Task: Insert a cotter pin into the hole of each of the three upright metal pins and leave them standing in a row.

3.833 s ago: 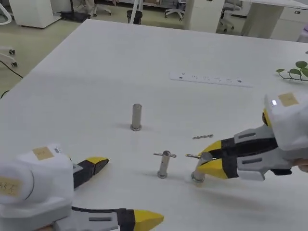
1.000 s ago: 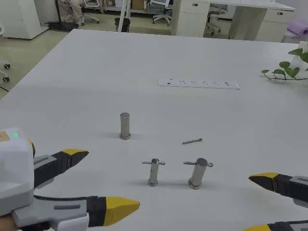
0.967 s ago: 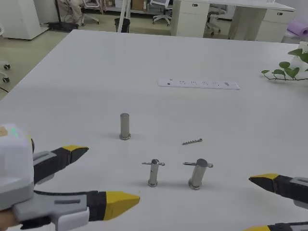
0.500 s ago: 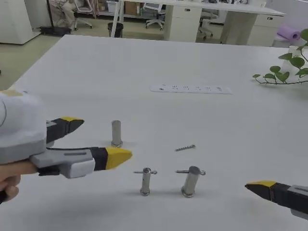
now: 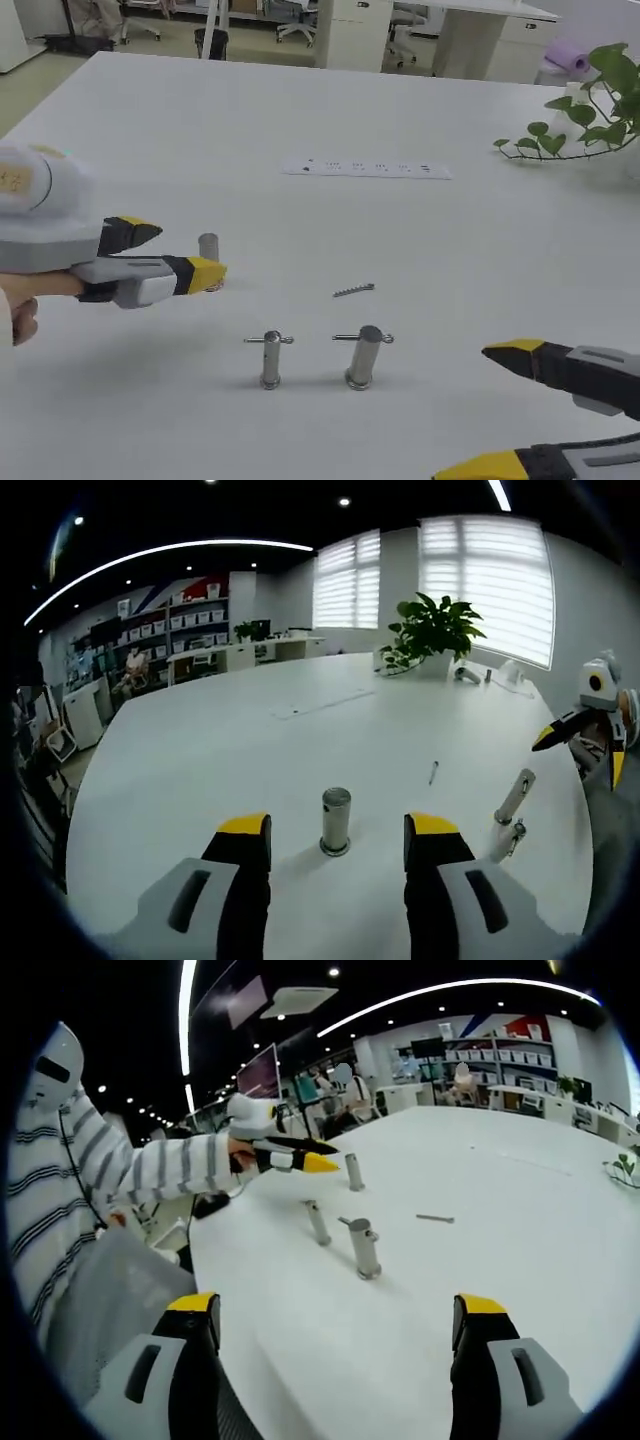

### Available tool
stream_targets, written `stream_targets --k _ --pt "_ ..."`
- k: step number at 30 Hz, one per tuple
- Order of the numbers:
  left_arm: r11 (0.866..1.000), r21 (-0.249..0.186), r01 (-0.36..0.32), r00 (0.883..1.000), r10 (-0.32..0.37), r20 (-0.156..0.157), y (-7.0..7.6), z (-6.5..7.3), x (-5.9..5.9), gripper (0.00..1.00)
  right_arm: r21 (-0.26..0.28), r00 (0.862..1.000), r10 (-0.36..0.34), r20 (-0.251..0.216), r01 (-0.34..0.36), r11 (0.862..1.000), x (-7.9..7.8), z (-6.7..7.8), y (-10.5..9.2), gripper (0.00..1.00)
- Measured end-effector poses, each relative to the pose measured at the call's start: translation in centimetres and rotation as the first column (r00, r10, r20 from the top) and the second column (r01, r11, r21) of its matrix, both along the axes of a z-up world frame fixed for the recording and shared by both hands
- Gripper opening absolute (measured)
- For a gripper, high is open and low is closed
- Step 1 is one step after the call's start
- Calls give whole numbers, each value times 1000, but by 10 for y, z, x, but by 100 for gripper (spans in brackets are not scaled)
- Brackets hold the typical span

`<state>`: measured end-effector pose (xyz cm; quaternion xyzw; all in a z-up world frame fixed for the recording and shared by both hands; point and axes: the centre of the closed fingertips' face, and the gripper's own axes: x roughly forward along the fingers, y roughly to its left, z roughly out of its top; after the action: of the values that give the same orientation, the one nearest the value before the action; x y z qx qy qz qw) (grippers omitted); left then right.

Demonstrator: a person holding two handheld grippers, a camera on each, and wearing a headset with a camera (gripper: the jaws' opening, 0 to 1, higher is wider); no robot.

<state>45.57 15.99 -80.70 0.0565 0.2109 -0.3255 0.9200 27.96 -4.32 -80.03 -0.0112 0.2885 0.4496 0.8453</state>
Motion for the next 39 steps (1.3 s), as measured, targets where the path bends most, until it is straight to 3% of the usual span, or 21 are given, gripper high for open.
stream_targets --k 6,11,14,21,24,31,33,34,36,37,39 --pt "998 63 19 1000 -19 -1 -9 -15 7 37 -13 1000 -1 -4 1 1000 1 0 -2 97" --pt "998 56 19 1000 -17 -23 -15 -23 11 24 -17 1000 0 -5 0 1000 1 1 -3 97" --pt "998 53 -16 1000 17 -14 -13 -24 17 12 -16 1000 1 -9 -1 1000 1 1 -4 96" --pt "999 35 1 1000 0 -23 -15 -24 16 12 -7 1000 -10 -1 10 1000 5 5 -4 96" --pt "996 84 -1 1000 1 1 -15 -24 16 11 -19 1000 0 6 1 1000 7 5 -4 95" --pt "995 98 -21 1000 21 -6 -15 -22 15 11 -27 1000 16 6 -16 999 9 5 -2 95" --pt "989 147 -26 1000 25 13 -11 -21 15 11 -32 1000 20 5 -20 999 10 5 -2 95" --pt "987 158 -35 999 34 8 -9 -21 14 11 -33 1000 21 6 -21 999 10 5 -1 95" --pt "991 126 -46 998 50 -33 -7 -20 10 11 -32 1000 22 7 -22 999 10 7 -1 95" --pt "992 119 -44 998 49 -35 -5 -19 10 11 -32 1000 23 9 -22 999 10 8 -1 95" --pt "990 133 -44 999 45 -6 -1 -11 7 10 -32 1000 24 17 -24 999 11 11 -2 95"
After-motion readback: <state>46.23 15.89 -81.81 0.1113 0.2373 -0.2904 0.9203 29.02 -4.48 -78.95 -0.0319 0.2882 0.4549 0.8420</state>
